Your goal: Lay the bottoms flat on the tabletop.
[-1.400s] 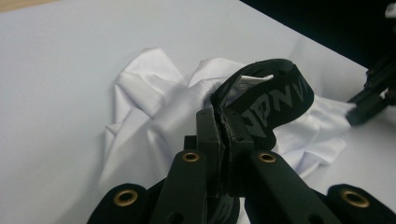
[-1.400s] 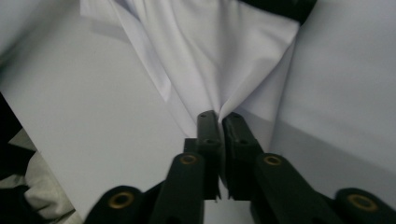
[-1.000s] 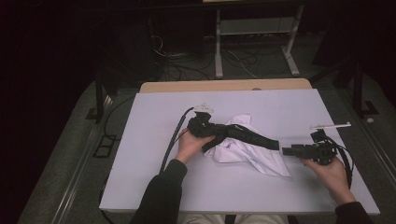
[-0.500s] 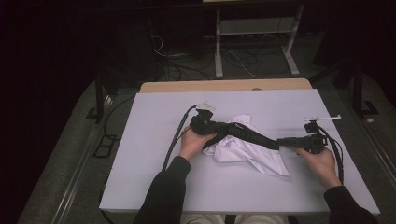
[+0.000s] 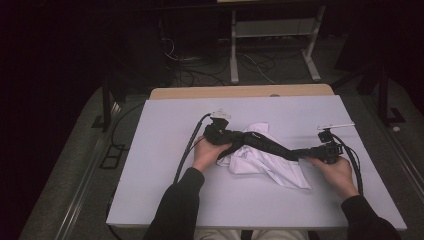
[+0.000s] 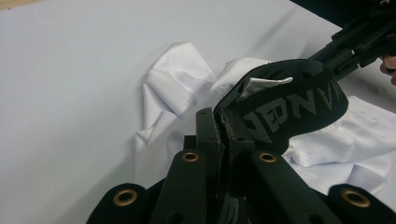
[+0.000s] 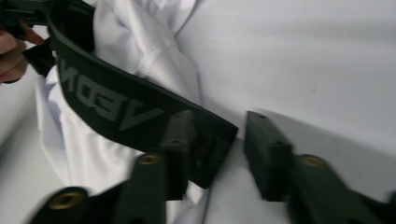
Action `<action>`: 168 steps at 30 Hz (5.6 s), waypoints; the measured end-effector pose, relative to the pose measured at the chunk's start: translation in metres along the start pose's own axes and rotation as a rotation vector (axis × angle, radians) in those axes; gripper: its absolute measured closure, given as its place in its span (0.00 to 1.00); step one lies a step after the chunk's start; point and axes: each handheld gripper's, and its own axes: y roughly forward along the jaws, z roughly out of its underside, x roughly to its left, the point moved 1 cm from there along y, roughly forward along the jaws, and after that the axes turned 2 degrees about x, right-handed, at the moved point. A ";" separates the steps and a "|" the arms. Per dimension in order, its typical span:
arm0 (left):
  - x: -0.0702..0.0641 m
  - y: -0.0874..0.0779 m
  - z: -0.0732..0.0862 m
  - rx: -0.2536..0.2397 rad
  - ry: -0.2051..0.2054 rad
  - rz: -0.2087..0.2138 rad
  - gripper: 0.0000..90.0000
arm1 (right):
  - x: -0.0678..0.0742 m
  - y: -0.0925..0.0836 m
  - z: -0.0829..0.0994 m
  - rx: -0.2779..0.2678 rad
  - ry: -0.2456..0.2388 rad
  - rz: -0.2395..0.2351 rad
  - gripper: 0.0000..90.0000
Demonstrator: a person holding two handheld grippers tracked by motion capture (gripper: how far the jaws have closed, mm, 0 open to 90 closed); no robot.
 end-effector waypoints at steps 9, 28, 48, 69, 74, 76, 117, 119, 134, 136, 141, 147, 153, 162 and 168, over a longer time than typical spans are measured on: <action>0.001 0.000 0.000 0.001 -0.007 -0.001 0.96 | 0.005 -0.003 -0.001 -0.014 -0.003 -0.055 0.97; 0.010 -0.058 0.001 -0.068 -0.119 -0.073 0.58 | 0.001 -0.015 -0.002 -0.069 -0.029 0.030 0.97; 0.012 -0.067 0.067 -0.044 -0.211 -0.057 0.49 | 0.001 -0.016 0.000 -0.080 -0.028 0.039 0.97; 0.014 -0.067 0.068 -0.015 -0.222 0.032 0.96 | 0.001 -0.017 0.001 -0.082 -0.030 0.040 0.97; 0.016 -0.077 0.064 -0.021 -0.234 0.025 0.96 | -0.001 -0.019 0.001 -0.088 -0.026 0.040 0.97; 0.016 -0.080 0.063 -0.027 -0.228 0.023 0.96 | -0.002 -0.020 0.001 -0.093 -0.025 0.041 0.97; 0.031 -0.145 -0.017 -0.074 -0.101 -0.092 0.96 | 0.027 -0.052 -0.107 -0.209 -0.148 0.003 0.97; 0.032 -0.148 -0.028 -0.064 -0.085 -0.112 0.96 | 0.029 -0.052 -0.112 -0.209 -0.154 0.014 0.97; 0.062 -0.141 -0.087 0.018 -0.054 -0.217 0.96 | 0.025 -0.048 -0.173 -0.259 -0.101 0.060 0.97; 0.067 -0.142 -0.091 0.016 -0.060 -0.232 0.96 | 0.027 -0.049 -0.179 -0.274 -0.104 0.057 0.97; 0.073 -0.150 -0.105 0.020 -0.052 -0.270 0.96 | 0.032 -0.047 -0.195 -0.307 -0.094 0.039 0.97; 0.075 -0.169 -0.131 0.029 -0.003 -0.325 0.96 | 0.044 -0.047 -0.209 -0.313 -0.121 0.047 0.97; 0.079 -0.188 -0.155 0.007 0.001 -0.368 0.96 | 0.060 -0.050 -0.222 -0.326 -0.163 0.063 0.97; 0.104 -0.147 -0.133 -0.029 -0.093 -0.360 0.96 | 0.052 -0.032 -0.224 -0.306 -0.137 0.109 0.97; 0.125 -0.111 -0.111 0.020 -0.167 -0.348 0.96 | 0.047 -0.022 -0.226 -0.273 -0.136 0.151 0.97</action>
